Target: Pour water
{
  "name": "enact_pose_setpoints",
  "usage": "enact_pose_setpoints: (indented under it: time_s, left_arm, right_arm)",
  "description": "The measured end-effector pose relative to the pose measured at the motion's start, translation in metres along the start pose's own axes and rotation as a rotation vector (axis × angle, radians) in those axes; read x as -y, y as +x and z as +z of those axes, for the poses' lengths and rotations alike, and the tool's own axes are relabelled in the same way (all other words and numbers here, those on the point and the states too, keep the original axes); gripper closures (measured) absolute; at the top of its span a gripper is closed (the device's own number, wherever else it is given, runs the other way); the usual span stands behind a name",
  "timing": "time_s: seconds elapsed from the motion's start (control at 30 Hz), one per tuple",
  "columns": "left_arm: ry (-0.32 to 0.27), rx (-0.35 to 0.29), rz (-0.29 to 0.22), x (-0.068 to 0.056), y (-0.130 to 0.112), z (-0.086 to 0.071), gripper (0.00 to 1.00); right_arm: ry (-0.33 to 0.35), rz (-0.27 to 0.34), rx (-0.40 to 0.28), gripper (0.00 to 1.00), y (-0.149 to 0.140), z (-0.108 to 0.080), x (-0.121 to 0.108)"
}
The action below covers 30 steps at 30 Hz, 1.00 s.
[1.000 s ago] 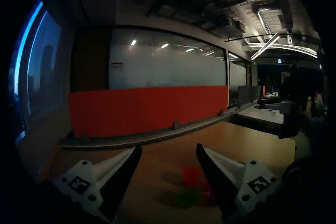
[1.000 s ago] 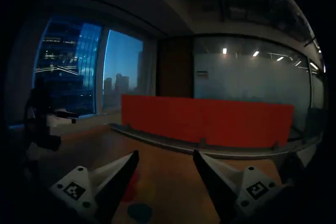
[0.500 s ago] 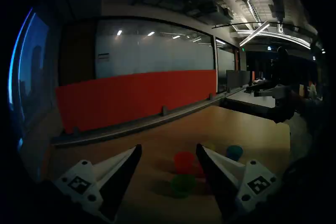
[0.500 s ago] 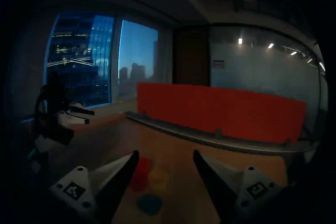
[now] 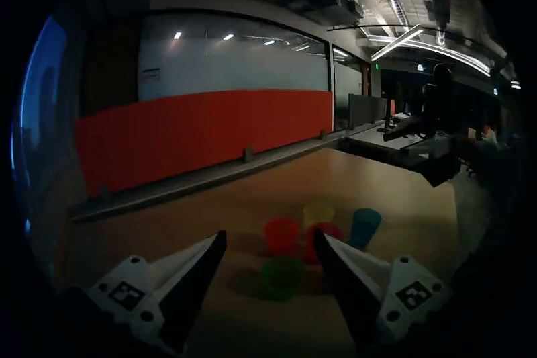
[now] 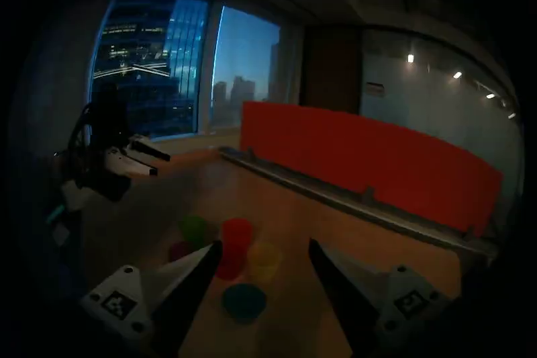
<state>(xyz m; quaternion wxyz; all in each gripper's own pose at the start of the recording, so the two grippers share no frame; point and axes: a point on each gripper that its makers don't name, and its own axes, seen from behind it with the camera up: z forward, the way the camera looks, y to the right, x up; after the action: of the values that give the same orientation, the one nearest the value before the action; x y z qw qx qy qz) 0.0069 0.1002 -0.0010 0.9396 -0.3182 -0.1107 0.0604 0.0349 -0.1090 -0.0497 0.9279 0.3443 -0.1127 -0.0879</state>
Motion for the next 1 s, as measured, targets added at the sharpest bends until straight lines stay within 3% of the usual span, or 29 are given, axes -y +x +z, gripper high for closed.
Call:
enact_pose_setpoints:
  time_s: [0.5,1.0]
  left_arm:
    - [-0.066,0.113,0.009,-0.016,-0.064,0.021,0.04]
    - [-0.1,0.232,-0.013,-0.02,-0.12,0.036,0.04]
  right_arm:
    - [0.088,0.008,0.122,0.01,-0.071,0.021,0.016]
    - [0.127,0.002,0.26,0.01,-0.146,0.039,0.03]
